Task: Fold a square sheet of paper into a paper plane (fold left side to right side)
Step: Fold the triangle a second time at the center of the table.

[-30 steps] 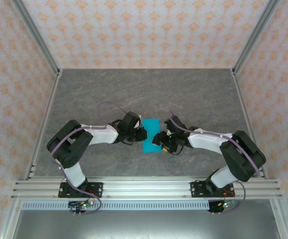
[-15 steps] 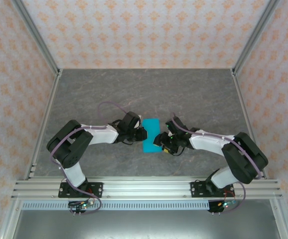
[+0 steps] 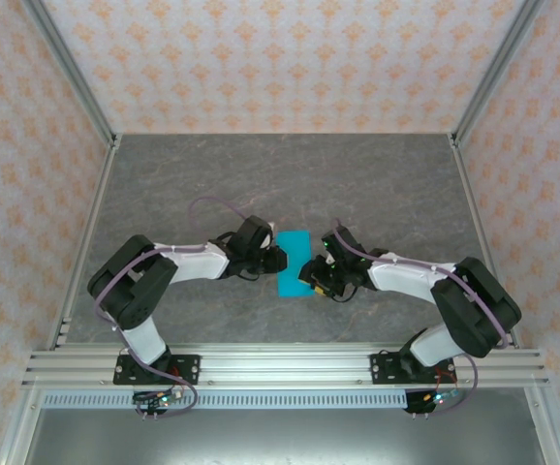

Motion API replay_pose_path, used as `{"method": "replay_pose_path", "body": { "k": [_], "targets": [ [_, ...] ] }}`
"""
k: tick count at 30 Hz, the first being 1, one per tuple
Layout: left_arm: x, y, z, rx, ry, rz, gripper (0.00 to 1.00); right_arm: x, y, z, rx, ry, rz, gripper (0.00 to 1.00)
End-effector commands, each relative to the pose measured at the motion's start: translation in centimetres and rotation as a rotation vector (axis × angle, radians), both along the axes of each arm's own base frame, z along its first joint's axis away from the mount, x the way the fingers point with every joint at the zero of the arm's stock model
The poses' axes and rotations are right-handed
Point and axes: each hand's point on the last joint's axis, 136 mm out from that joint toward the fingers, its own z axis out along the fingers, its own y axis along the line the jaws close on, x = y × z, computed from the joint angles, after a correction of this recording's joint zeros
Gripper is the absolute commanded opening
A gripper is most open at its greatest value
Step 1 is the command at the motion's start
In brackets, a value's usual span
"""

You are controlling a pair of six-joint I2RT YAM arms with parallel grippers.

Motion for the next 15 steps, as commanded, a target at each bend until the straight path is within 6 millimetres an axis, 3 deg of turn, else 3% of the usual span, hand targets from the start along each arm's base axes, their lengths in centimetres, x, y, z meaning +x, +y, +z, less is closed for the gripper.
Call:
{"method": "replay_pose_path", "body": {
  "k": [1,6,15],
  "targets": [
    [0.5,-0.1,2.9,-0.019,-0.074,-0.018,0.25,-0.7,-0.6,-0.9,-0.03,0.024,-0.004,0.43],
    [0.8,0.5,5.5,-0.002,-0.142,-0.019,0.35,-1.1,-1.1,-1.1,-0.037,0.027,-0.015,0.43],
    [0.1,2.4,6.6,0.044,-0.2,-0.004,0.4,-1.2,-1.2,-1.0,-0.044,0.041,-0.019,0.29]
  ]
}}
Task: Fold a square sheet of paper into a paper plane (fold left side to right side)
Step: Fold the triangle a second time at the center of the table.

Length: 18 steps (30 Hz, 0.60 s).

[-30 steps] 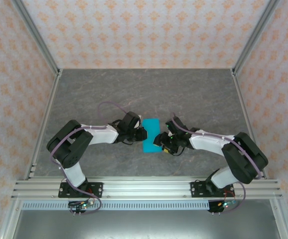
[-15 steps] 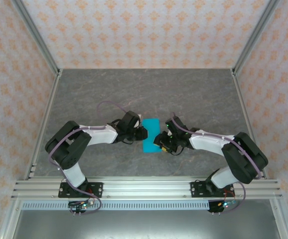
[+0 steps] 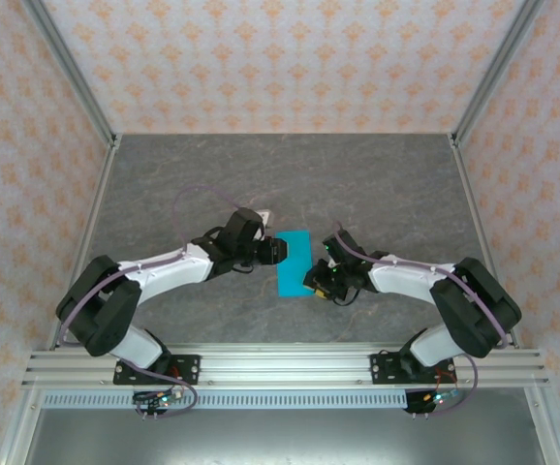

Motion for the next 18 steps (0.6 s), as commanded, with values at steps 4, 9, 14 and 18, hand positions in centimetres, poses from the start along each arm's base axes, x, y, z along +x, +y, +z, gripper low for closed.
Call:
{"method": "replay_pose_path", "body": {
  "k": [4,9,14,18],
  "targets": [
    [-0.6,2.1,1.2,0.055,-0.099,0.002,0.42,0.3,-0.3,0.6,-0.012,-0.03,-0.012,0.3],
    [-0.8,2.6,2.3,0.048,-0.14,0.008,0.44,1.7,0.7,1.6,0.047,-0.08,-0.026,0.32],
    [-1.0,2.9,2.7,0.051,-0.154,0.016,0.44,2.3,0.5,2.1,0.05,-0.097,-0.041,0.33],
    [-1.0,3.0,2.7,0.056,-0.155,0.015,0.45,1.5,0.0,1.3,0.022,-0.055,-0.034,0.35]
  ]
}}
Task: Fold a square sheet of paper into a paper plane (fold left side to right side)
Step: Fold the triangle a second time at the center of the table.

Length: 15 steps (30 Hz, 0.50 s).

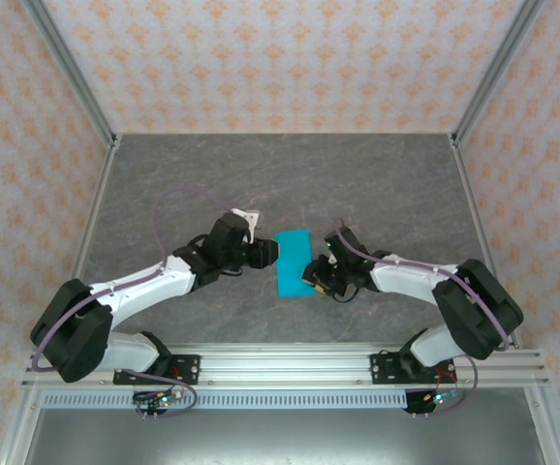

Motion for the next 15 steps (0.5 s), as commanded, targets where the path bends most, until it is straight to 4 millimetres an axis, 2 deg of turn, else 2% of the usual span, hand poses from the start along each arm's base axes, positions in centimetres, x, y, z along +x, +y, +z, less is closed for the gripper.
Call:
{"method": "replay_pose_path", "body": {
  "k": [1,15],
  "targets": [
    [0.2,0.8,0.3,0.032,-0.032,0.017,0.45,-0.1,-0.4,0.1,-0.015,0.01,-0.015,0.35],
    [0.3,0.9,0.8,0.036,-0.049,0.011,0.45,-1.7,-1.2,-1.7,-0.045,0.087,-0.009,0.35]
  ]
}}
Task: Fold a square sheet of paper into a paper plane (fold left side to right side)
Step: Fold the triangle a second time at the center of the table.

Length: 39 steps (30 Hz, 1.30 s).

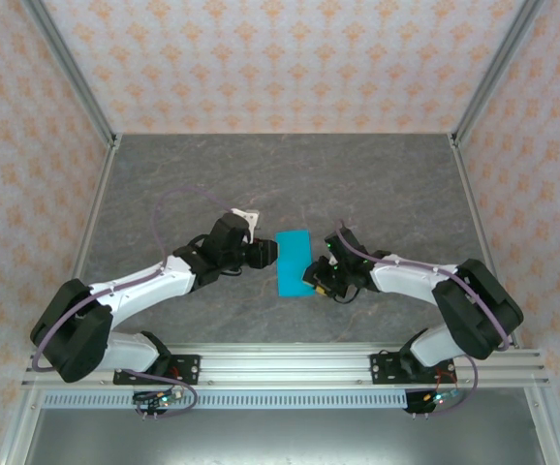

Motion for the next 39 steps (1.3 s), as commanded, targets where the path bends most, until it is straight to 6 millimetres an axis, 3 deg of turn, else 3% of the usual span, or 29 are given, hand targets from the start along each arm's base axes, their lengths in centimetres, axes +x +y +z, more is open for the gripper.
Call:
{"method": "replay_pose_path", "body": {
  "k": [1,5,9,13,16,19,21,26,39],
  "targets": [
    [0.1,0.7,0.9,0.021,-0.039,0.009,0.45,-1.3,-1.1,-1.5,-0.041,0.064,-0.009,0.35],
    [0.1,0.7,1.0,0.023,-0.043,0.008,0.46,-1.5,-1.3,-1.7,-0.049,0.067,-0.013,0.32],
    [0.0,0.8,0.9,0.019,-0.042,0.008,0.46,-1.3,-1.0,-1.2,-0.034,0.059,-0.009,0.2],
    [-0.2,0.4,1.2,-0.008,-0.062,-0.013,0.46,-1.0,-0.8,-0.2,-0.014,0.027,-0.009,0.06],
    [-1.1,-0.1,1.7,-0.054,-0.092,-0.069,0.48,-0.4,-0.6,1.3,0.012,-0.025,-0.012,0.04],
    [-2.3,0.5,1.9,-0.061,-0.123,-0.091,0.5,0.1,-0.3,2.8,0.04,-0.068,-0.013,0.06],
    [-3.0,1.4,1.7,-0.041,-0.13,-0.084,0.51,0.2,-0.3,3.1,0.041,-0.078,-0.018,0.15],
    [-3.8,2.5,1.3,-0.024,-0.134,-0.063,0.52,0.4,-0.2,2.2,0.024,-0.052,-0.02,0.29],
    [-3.6,2.8,1.6,-0.012,-0.145,-0.051,0.52,0.9,0.3,0.9,0.047,-0.064,-0.034,0.34]
  ]
}}
